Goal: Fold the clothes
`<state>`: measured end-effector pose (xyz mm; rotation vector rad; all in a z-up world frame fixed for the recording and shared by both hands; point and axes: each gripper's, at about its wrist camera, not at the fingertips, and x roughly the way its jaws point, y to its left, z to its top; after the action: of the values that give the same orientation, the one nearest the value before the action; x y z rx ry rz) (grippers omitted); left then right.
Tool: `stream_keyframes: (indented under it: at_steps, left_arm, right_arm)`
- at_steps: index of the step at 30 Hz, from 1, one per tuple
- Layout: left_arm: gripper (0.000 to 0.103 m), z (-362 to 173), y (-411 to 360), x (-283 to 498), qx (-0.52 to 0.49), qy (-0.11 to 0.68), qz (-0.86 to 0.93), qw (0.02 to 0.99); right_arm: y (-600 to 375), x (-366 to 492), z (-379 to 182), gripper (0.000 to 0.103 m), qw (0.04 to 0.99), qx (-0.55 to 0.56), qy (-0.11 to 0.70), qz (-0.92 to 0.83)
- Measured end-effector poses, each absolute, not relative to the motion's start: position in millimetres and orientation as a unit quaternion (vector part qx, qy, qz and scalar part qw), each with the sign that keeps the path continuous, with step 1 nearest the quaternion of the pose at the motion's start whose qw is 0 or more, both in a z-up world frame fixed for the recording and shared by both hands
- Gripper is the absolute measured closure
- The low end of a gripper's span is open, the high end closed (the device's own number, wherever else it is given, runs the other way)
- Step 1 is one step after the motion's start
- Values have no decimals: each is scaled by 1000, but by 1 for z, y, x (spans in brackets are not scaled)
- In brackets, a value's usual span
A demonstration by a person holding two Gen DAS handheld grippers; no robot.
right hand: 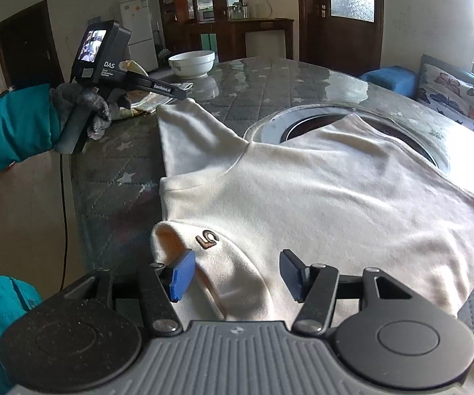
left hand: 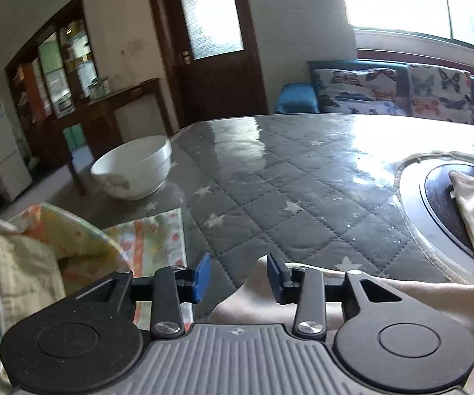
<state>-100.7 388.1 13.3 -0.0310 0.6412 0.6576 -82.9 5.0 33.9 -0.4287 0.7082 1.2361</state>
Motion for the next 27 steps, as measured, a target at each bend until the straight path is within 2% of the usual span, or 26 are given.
stream_keyframes:
  at_steps: [6, 11, 20, 24, 27]
  left_arm:
    - [62, 17, 345, -111, -48, 318, 229, 919]
    - [62, 0, 317, -101, -16, 338, 199, 920]
    - [57, -3, 330, -129, -36, 344, 267, 900]
    - [58, 3, 334, -141, -48, 349, 293, 889]
    - [58, 11, 331, -136, -58, 333, 282, 898]
  right_arm:
    - [7, -81, 34, 40, 740, -190, 323, 559]
    - [6, -83, 41, 40, 741, -184, 313, 565]
    - [7, -86, 33, 38, 731, -190, 324, 570]
    - [5, -85, 32, 31, 732, -187, 325, 568]
    - [4, -84, 32, 31, 734, -185, 324, 568]
